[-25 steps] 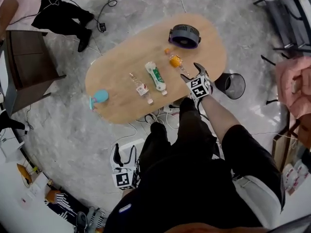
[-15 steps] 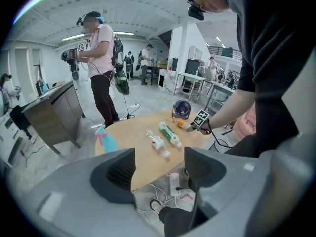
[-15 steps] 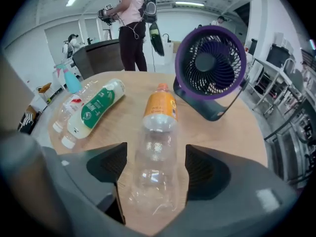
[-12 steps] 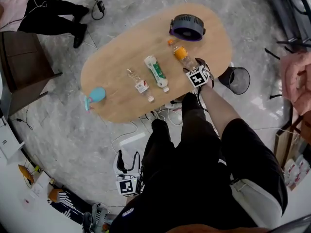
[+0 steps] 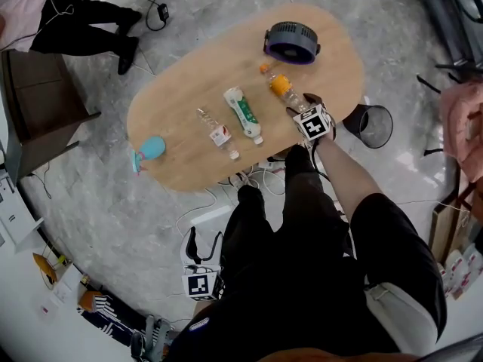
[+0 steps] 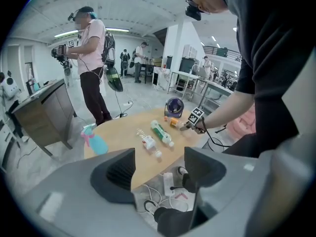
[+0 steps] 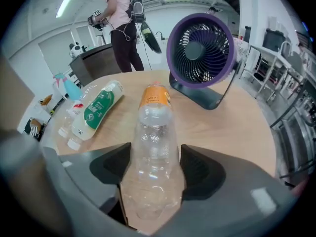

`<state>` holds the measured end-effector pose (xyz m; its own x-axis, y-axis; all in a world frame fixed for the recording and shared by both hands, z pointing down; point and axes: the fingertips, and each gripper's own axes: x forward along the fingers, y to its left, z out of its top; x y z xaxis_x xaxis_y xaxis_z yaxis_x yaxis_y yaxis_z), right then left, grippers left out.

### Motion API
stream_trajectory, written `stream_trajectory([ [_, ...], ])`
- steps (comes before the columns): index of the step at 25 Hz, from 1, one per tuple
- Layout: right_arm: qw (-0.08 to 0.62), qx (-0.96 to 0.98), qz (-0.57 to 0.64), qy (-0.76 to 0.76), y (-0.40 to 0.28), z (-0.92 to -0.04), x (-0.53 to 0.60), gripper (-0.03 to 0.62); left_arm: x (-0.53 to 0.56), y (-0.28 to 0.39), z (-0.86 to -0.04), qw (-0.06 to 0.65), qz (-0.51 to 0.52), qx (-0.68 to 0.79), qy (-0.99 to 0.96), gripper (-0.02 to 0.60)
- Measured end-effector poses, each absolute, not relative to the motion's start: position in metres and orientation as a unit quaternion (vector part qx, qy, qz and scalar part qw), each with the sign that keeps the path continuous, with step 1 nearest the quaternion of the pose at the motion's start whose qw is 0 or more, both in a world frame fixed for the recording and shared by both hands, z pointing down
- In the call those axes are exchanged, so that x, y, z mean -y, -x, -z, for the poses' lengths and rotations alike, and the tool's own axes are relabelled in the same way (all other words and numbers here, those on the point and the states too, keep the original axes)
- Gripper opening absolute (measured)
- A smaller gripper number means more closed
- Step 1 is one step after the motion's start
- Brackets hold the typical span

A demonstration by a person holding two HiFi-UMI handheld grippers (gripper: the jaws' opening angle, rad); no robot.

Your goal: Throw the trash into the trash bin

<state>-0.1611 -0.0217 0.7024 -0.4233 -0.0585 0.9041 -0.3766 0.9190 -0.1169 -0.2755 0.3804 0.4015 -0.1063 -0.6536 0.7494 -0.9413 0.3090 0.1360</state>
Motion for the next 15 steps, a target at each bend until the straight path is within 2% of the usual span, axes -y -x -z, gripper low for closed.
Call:
stream_trajectory([
  [15, 0.408, 0.886, -0.215, -0.050, 0.117, -0.619, 0.017, 0.341, -0.283, 0.210, -0.397, 0.351, -0.208, 0.697, -0.589, 0.318],
])
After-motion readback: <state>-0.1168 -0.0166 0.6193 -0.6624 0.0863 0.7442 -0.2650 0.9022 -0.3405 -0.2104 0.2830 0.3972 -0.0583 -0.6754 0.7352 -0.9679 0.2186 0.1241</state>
